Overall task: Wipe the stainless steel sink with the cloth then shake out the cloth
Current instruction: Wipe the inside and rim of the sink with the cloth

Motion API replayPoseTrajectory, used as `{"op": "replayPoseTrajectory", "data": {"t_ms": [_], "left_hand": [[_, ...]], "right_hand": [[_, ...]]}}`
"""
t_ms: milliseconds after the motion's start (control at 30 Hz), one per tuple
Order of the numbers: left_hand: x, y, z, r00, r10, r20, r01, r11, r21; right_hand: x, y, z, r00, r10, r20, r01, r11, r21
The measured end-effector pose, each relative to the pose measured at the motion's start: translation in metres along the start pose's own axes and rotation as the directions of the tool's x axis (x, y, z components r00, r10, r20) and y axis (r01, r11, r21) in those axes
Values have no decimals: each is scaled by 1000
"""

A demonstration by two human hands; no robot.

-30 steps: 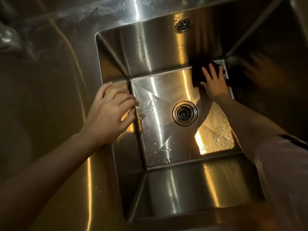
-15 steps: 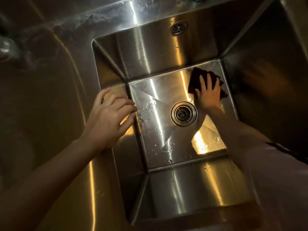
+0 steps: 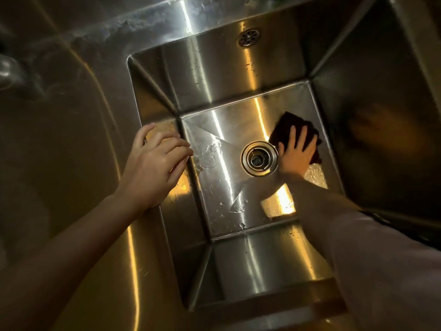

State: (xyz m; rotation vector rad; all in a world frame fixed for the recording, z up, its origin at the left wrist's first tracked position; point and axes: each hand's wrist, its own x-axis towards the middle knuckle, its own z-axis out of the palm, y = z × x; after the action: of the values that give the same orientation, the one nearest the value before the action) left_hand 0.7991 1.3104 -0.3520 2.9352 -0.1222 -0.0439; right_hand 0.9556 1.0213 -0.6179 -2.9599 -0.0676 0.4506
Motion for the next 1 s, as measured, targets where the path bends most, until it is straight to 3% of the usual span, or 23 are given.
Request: {"op": "replayPoseTrajectory", "data": {"t_ms": [133, 433, 567, 667, 733, 1000], "left_hand": [[-1, 0, -1, 1000, -8, 1, 8, 1000, -7], [-1, -2, 1, 1000, -6, -14, 6, 1000, -13], [-2, -3, 2, 1000, -4, 0, 4, 1000, -9], [-1, -3, 1, 1000, -4, 0, 4, 1000, -6], [-1, -3, 1, 1000, -4, -10, 4, 1000, -6], [-2, -2, 1, 999, 15, -29, -15, 1000, -7]], "right_hand": [[-14, 2, 5, 1000, -8, 8, 8, 1000, 2], [64, 29, -30, 988, -137, 66, 143, 985, -93], [29, 18, -7, 1000, -1, -21, 0, 1000, -23], [-23, -8, 18, 964, 249, -99, -229, 957, 179], [-47, -27, 30, 939, 331, -96, -297, 917, 265], [-17, 12, 23, 966, 215, -143, -187, 964, 188]]}}
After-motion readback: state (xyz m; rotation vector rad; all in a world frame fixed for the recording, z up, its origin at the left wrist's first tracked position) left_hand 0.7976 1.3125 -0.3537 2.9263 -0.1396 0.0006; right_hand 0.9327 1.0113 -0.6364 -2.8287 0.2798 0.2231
